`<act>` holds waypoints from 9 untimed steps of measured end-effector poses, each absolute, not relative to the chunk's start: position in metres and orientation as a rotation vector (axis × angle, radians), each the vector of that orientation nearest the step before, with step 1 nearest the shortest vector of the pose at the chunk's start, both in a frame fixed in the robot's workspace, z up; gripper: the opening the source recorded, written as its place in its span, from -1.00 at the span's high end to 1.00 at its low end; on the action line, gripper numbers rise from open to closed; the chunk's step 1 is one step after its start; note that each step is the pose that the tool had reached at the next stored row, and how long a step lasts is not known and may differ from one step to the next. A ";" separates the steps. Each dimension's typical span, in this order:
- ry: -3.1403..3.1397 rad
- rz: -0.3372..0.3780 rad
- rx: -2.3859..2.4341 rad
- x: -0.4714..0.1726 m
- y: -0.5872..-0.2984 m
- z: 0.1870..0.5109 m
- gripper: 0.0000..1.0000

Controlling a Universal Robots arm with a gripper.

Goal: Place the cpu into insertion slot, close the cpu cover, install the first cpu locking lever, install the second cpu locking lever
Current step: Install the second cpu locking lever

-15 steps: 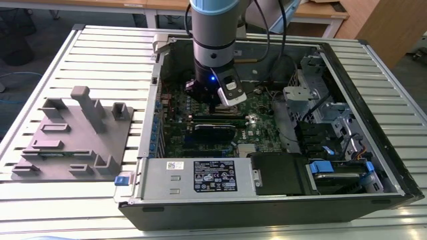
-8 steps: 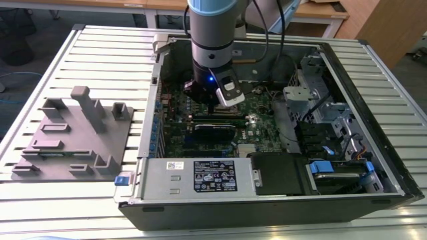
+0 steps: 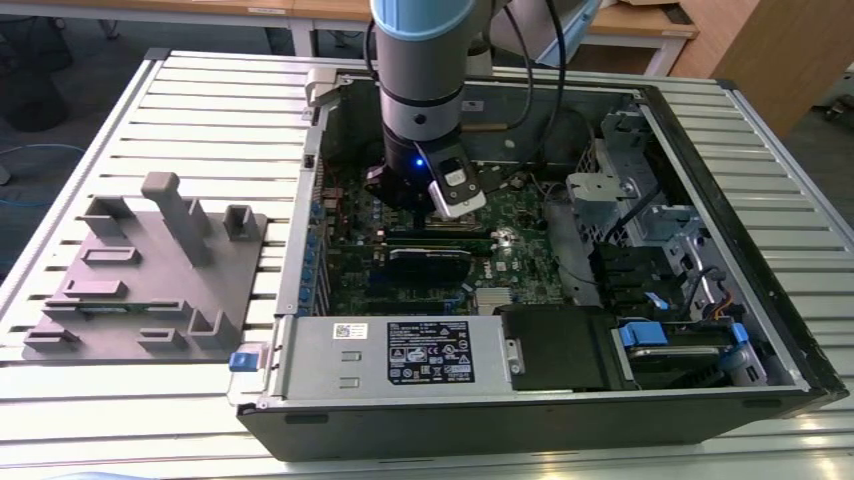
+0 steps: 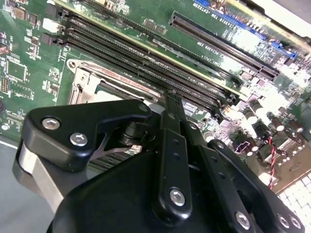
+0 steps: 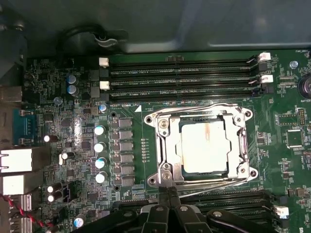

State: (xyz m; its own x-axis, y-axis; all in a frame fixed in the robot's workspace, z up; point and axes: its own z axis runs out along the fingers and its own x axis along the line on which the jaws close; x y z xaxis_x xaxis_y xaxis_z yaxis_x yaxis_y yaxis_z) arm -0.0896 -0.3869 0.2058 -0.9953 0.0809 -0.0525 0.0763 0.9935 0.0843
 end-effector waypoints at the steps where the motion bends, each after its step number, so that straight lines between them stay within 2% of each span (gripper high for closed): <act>1: 3.080 0.139 0.122 -0.090 -0.387 0.206 0.79; 9: 3.080 0.176 0.123 -0.090 -0.387 0.203 0.79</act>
